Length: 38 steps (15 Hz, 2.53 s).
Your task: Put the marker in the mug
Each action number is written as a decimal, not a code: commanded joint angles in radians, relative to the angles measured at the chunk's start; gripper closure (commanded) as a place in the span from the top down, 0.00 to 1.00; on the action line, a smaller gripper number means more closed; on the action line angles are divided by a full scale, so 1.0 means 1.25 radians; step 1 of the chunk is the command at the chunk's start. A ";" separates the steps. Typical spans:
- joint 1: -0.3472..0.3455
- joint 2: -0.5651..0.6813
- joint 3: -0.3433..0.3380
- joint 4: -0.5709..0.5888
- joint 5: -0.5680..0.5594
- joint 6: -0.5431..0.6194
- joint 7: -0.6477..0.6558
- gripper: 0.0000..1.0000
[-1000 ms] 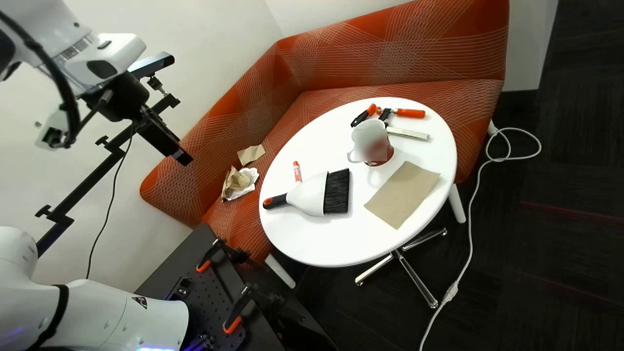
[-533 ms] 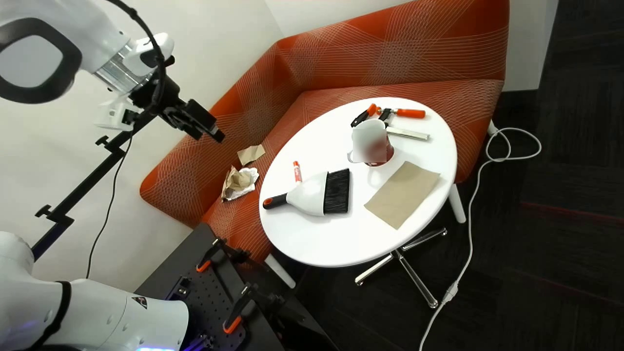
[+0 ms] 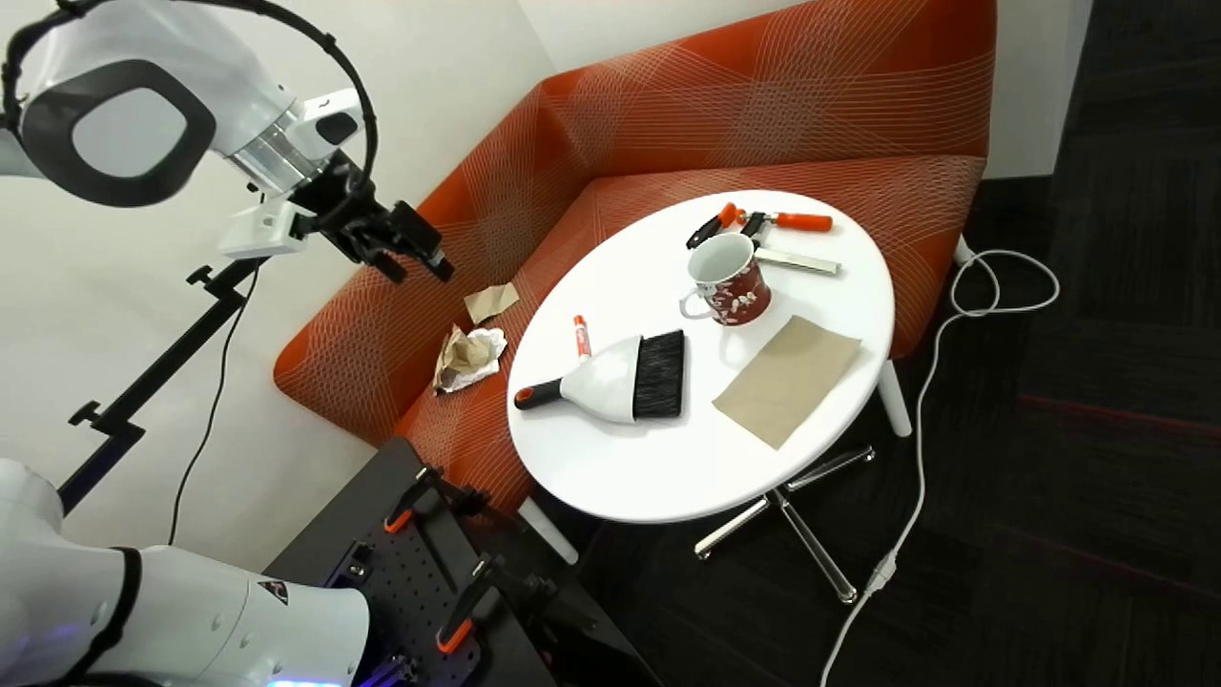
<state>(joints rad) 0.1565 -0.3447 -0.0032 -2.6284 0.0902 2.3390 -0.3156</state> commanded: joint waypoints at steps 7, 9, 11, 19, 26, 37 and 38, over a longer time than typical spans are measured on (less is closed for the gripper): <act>0.015 0.089 0.022 0.023 -0.032 0.156 -0.053 1.00; 0.030 0.142 0.019 0.041 -0.019 0.194 -0.096 1.00; 0.038 0.202 0.019 0.071 -0.008 0.202 -0.147 1.00; -0.022 0.457 0.066 0.253 -0.013 0.192 -0.338 1.00; -0.084 0.613 0.112 0.344 -0.069 0.254 -0.372 1.00; -0.120 0.746 0.141 0.373 -0.129 0.360 -0.336 1.00; -0.120 0.753 0.141 0.375 -0.131 0.360 -0.335 1.00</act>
<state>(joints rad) 0.0307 0.5652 0.1519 -2.1816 -0.0395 2.7708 -0.7611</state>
